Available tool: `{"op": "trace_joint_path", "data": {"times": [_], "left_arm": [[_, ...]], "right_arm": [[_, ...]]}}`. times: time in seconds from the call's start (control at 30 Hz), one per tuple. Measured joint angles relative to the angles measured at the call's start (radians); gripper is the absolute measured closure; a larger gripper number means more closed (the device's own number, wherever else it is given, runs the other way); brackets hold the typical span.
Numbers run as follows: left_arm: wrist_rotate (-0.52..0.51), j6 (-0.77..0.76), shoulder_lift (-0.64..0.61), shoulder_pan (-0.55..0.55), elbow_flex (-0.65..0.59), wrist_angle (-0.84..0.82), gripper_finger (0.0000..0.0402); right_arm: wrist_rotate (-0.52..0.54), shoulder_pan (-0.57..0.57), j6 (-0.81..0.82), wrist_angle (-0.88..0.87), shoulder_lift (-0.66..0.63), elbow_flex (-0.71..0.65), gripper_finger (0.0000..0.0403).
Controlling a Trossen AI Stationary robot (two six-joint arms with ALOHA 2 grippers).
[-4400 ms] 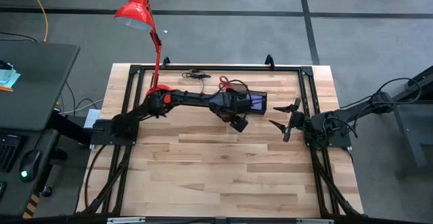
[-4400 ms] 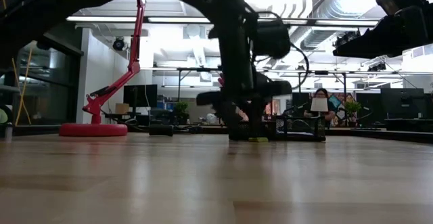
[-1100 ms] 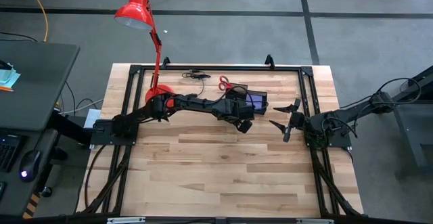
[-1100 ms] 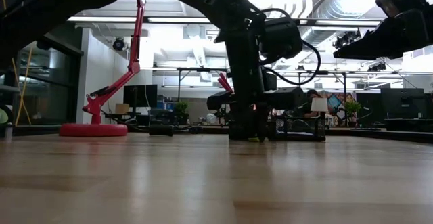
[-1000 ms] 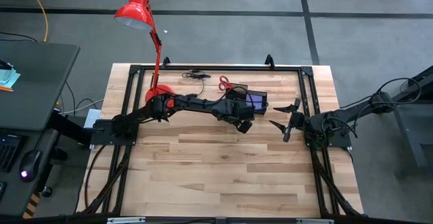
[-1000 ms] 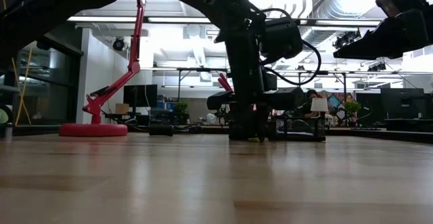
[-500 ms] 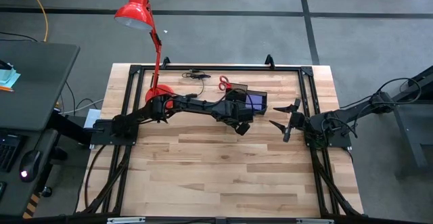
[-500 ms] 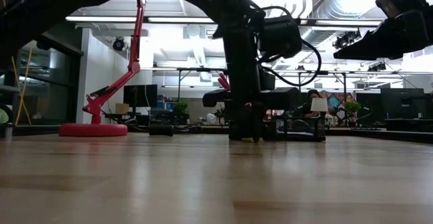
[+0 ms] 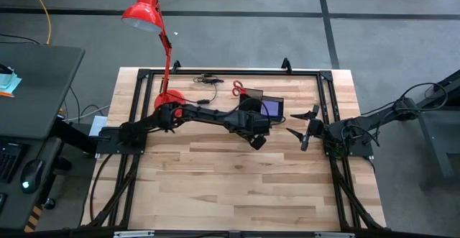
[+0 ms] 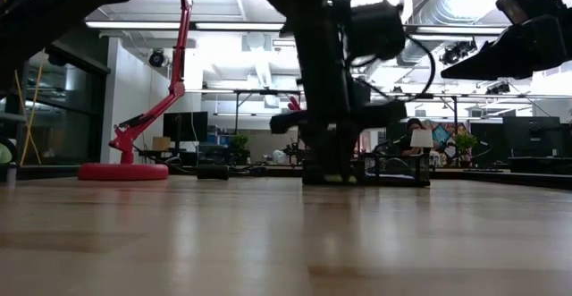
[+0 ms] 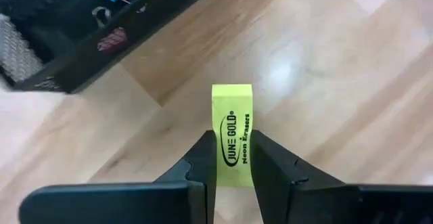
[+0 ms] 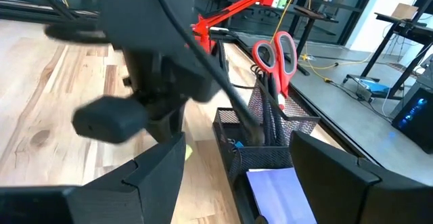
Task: Pick and place office supplies into organizer
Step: Put the light green eraser into the black desk organizer
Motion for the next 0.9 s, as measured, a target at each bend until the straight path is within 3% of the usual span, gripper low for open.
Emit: {"op": "trace_joint_path", "data": {"times": [0.57, 0.77, 0.9], "left_arm": [[-0.146, -0.012, -0.022, 0.014, 0.15, -0.144, 0.0344], [-0.136, -0.01, -0.02, 0.067, 0.149, -0.153, 0.0344], [-0.077, -0.001, -0.02, 0.108, 0.149, -0.15, 0.0344]], "right_arm": [[0.0, 0.0, 0.0, 0.0, 0.0, 0.0, 0.0143], [0.0, 0.0, 0.0, 0.0, 0.0, 0.0, 0.0143], [0.0, 0.0, 0.0, -0.001, 0.0, 0.0, 0.0143]]}}
